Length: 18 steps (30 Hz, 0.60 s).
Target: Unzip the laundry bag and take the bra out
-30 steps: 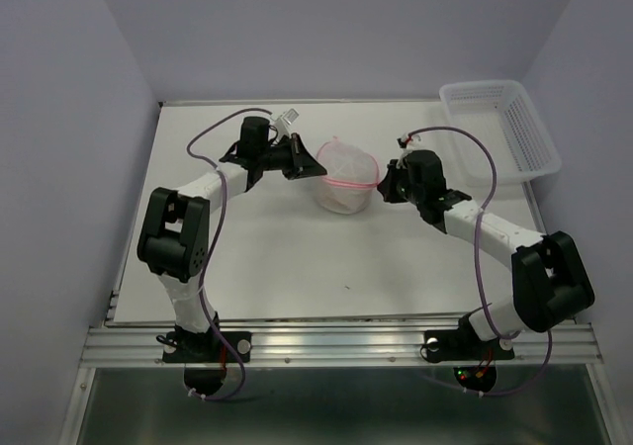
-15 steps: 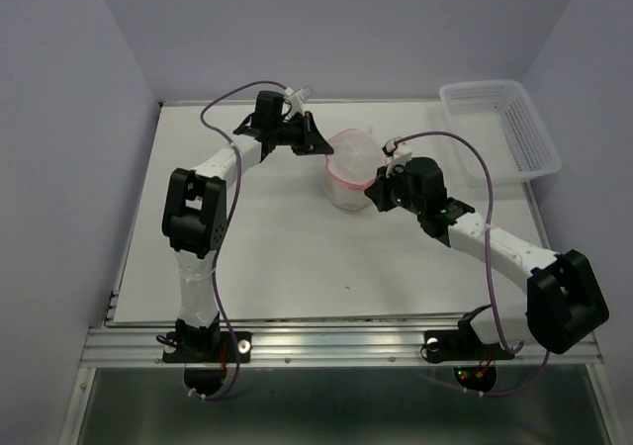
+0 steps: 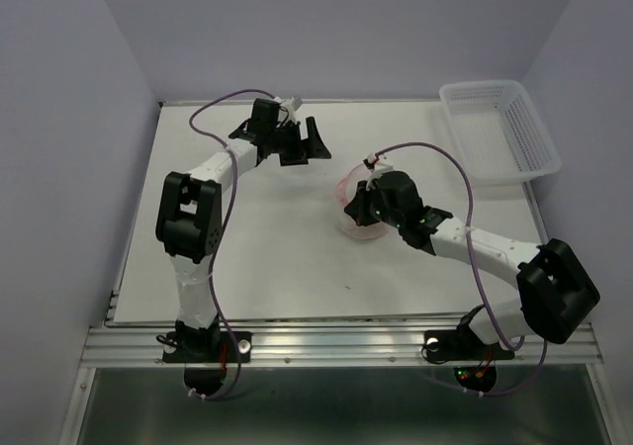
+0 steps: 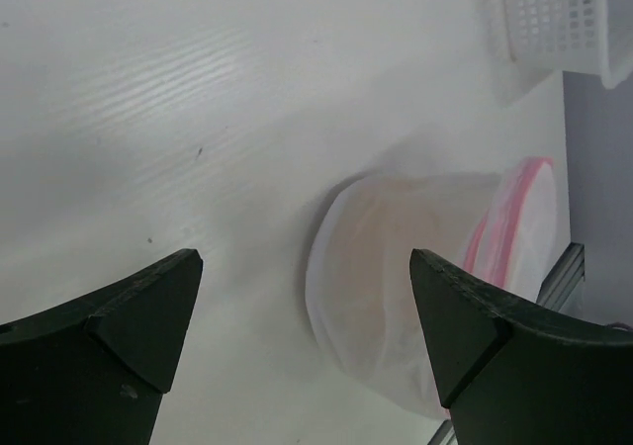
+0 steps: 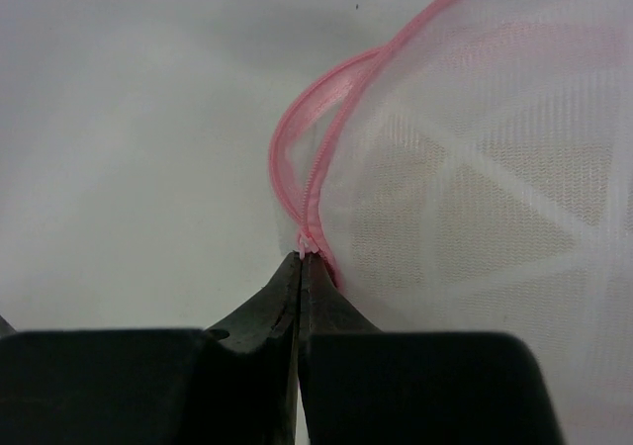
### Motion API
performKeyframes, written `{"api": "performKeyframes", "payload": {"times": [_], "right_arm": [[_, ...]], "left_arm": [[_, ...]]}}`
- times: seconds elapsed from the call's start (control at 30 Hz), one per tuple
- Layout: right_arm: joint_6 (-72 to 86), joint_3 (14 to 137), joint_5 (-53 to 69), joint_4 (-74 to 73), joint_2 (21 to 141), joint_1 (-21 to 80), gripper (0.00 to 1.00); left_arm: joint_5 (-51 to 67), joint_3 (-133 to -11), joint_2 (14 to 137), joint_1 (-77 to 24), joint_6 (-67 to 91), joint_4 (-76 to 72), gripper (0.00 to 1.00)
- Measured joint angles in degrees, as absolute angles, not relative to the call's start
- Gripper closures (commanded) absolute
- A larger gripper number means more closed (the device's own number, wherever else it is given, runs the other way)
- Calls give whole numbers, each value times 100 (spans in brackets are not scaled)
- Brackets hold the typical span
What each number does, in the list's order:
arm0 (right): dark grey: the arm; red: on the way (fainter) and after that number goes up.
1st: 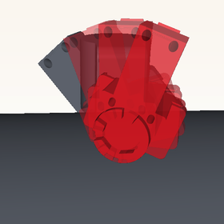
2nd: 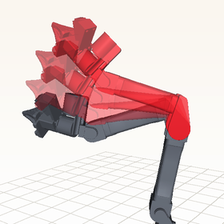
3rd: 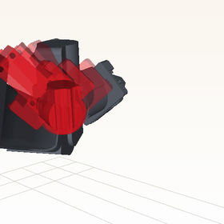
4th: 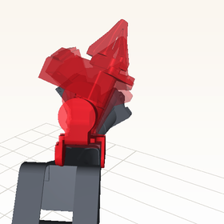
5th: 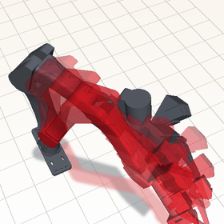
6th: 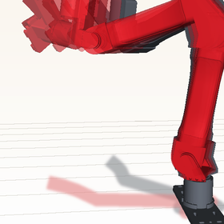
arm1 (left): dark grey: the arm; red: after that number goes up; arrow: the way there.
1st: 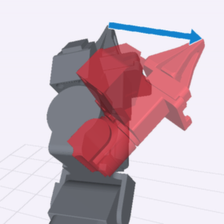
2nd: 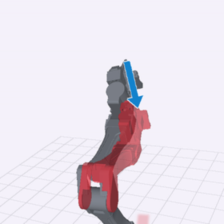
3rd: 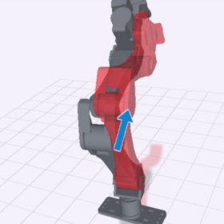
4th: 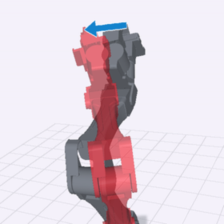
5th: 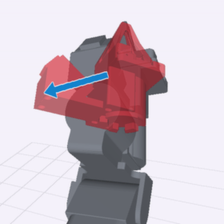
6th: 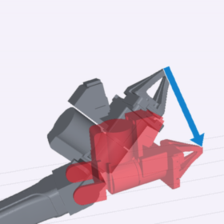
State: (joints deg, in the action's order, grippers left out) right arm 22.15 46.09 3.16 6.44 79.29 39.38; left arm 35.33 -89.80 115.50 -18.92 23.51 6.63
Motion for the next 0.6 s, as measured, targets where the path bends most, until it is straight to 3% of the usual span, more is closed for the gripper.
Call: {"api": "performKeyframes", "payload": {"times": [0.3,0.6], "right_arm": [[2447,4619,200,639,8128,3999,99],[2488,4619,183,639,8125,4058,99]], "left_arm": [[3321,-7262,10005,-1953,2585,440,1],[3658,-7175,10171,-2762,2749,23,1]]}}
